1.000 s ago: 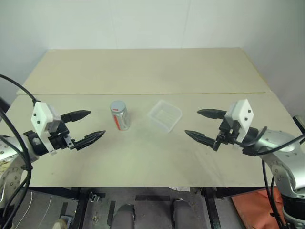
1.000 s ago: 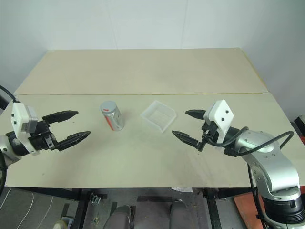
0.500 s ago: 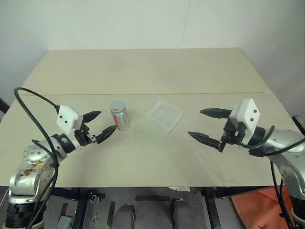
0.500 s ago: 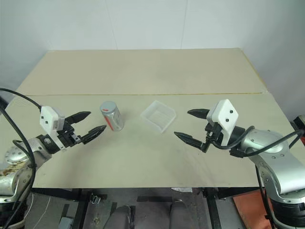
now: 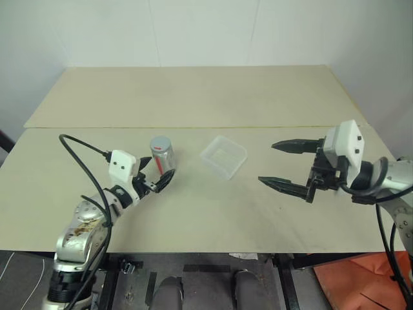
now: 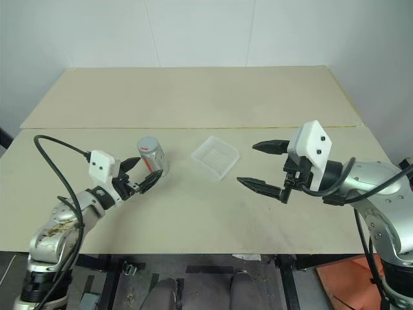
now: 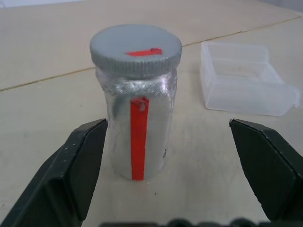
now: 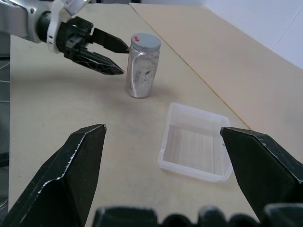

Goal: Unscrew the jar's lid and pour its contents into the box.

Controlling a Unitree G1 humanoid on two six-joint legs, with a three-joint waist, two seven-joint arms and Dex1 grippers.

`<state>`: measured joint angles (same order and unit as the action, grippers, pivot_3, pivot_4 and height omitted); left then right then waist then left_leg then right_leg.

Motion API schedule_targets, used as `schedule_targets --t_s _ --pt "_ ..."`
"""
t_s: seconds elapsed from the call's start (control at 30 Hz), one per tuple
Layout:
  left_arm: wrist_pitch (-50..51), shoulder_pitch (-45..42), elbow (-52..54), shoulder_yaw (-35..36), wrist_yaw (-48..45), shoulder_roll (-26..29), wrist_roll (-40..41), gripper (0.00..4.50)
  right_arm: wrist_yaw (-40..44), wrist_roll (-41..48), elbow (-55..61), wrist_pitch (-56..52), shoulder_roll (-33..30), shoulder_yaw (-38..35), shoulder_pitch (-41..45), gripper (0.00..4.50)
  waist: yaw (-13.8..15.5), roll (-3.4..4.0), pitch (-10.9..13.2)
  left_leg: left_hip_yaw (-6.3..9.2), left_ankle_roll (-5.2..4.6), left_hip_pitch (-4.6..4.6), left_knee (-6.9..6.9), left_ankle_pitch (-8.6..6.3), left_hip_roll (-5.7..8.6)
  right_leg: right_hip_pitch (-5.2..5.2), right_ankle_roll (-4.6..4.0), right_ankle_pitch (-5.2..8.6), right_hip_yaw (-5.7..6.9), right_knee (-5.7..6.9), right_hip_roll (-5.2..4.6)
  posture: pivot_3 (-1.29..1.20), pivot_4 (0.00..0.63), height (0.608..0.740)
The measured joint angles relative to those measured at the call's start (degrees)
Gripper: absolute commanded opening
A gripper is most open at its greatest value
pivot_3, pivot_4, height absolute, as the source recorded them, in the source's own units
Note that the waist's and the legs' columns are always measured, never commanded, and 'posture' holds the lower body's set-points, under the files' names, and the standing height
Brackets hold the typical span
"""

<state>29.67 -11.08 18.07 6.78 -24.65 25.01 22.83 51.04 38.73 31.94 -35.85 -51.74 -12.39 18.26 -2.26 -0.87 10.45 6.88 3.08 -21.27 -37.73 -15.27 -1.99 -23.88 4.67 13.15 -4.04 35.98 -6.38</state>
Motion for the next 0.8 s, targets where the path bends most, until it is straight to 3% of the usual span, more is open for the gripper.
schedule_targets --t_s 0.2,0.53,0.63,0.8 --pt "-6.2 -4.4 -7.8 -0.4 4.6 -4.9 -5.1 4.48 0.1 0.0 0.0 0.0 -0.1 0.3 0.2 4.50 0.3 -0.01 0.0 0.00 0.01 0.00 -0.03 0.01 0.01 0.05 0.02 -0.01 0.01 -0.04 -0.01 0.00 0.150 0.740" --pt "-12.4 -7.6 -15.5 -2.9 4.3 -8.3 -7.5 4.48 -0.7 0.0 0.3 0.0 -0.1 0.3 0.8 4.50 0.3 -0.01 0.0 0.01 0.01 -0.01 -0.03 0.01 0.02 0.05 0.03 -0.02 0.01 -0.06 -0.01 0.00 0.150 0.740" --pt "-13.9 -9.3 -17.9 -2.9 4.0 -9.0 -7.5 3.90 -1.2 0.4 0.9 0.0 -0.1 0.3 0.8 4.50 0.3 -0.01 0.0 0.01 0.01 0.00 -0.03 0.01 0.02 0.05 0.03 -0.02 0.00 -0.05 -0.01 0.00 0.150 0.740" --pt "-14.6 -9.6 -19.2 -3.0 3.6 -9.0 -8.0 2.31 -1.6 0.4 1.2 0.0 -0.1 0.3 0.9 4.50 0.2 -0.02 0.0 0.01 0.02 0.00 -0.03 0.01 0.02 0.05 0.03 -0.02 0.00 -0.05 -0.01 0.00 0.150 0.740"
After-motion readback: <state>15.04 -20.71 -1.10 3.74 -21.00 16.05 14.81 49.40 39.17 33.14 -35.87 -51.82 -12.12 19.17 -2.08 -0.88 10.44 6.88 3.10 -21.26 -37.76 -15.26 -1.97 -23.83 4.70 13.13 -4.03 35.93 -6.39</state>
